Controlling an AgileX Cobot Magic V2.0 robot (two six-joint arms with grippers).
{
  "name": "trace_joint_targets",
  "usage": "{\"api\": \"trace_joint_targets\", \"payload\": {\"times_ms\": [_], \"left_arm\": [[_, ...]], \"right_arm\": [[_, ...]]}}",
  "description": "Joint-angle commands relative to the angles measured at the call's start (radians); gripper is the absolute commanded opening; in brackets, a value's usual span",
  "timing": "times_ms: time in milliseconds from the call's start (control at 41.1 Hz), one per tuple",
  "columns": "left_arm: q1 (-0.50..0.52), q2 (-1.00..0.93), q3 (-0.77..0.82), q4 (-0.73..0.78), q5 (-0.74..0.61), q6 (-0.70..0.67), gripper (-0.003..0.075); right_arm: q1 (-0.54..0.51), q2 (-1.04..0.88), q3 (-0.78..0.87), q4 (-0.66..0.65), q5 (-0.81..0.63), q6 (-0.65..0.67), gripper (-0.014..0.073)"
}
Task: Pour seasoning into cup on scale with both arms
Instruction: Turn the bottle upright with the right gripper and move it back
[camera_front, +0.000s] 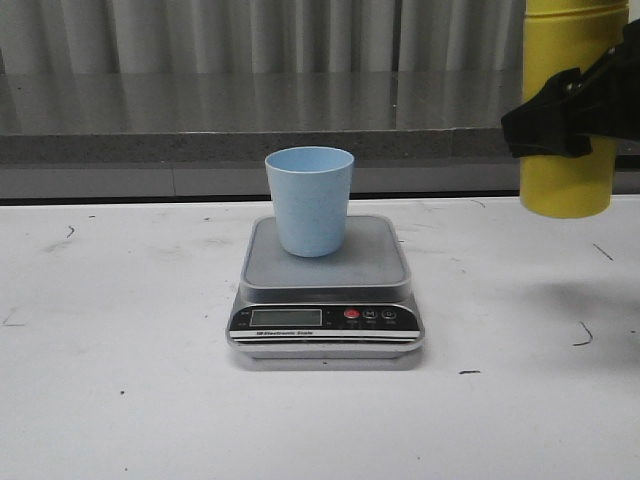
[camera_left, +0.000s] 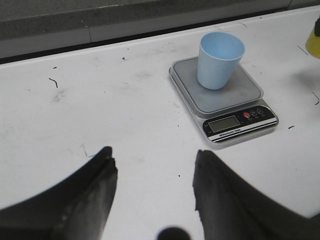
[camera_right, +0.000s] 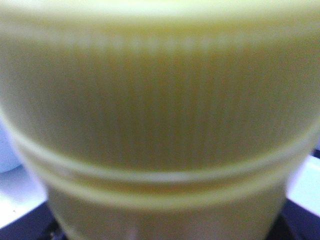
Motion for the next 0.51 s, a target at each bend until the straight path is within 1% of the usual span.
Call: {"api": "trace_joint_targets", "payload": {"times_ms": [0,170,292,414,487], "left_arm": [[0.0,0.003,-0.024,-0.016,-0.08,-0.003,0.0355],[0.0,0.003,-0.024,-0.016,-0.08,-0.003,0.0355],[0.0,0.003,-0.024,-0.016,-0.08,-0.003,0.0355],[0.0,0.003,-0.024,-0.016,-0.08,-0.003,0.0355],[0.0,0.003,-0.024,-0.016,-0.08,-0.003,0.0355]], "right_arm": [[-0.005,0.024,-0.023,0.053,-0.215,-0.058,0.0342],[-0.005,0.141,-0.023,0.088,-0.371,-0.182,0.0342],[-0.005,0.224,-0.023,0.198,-0.463,-0.268,0.0342],[-0.005,0.291,-0.025,0.299,-0.559,-0.282,0.0342],[-0.005,0.326,-0.035,0.317,-0.593,-0.282,0.0342]]}}
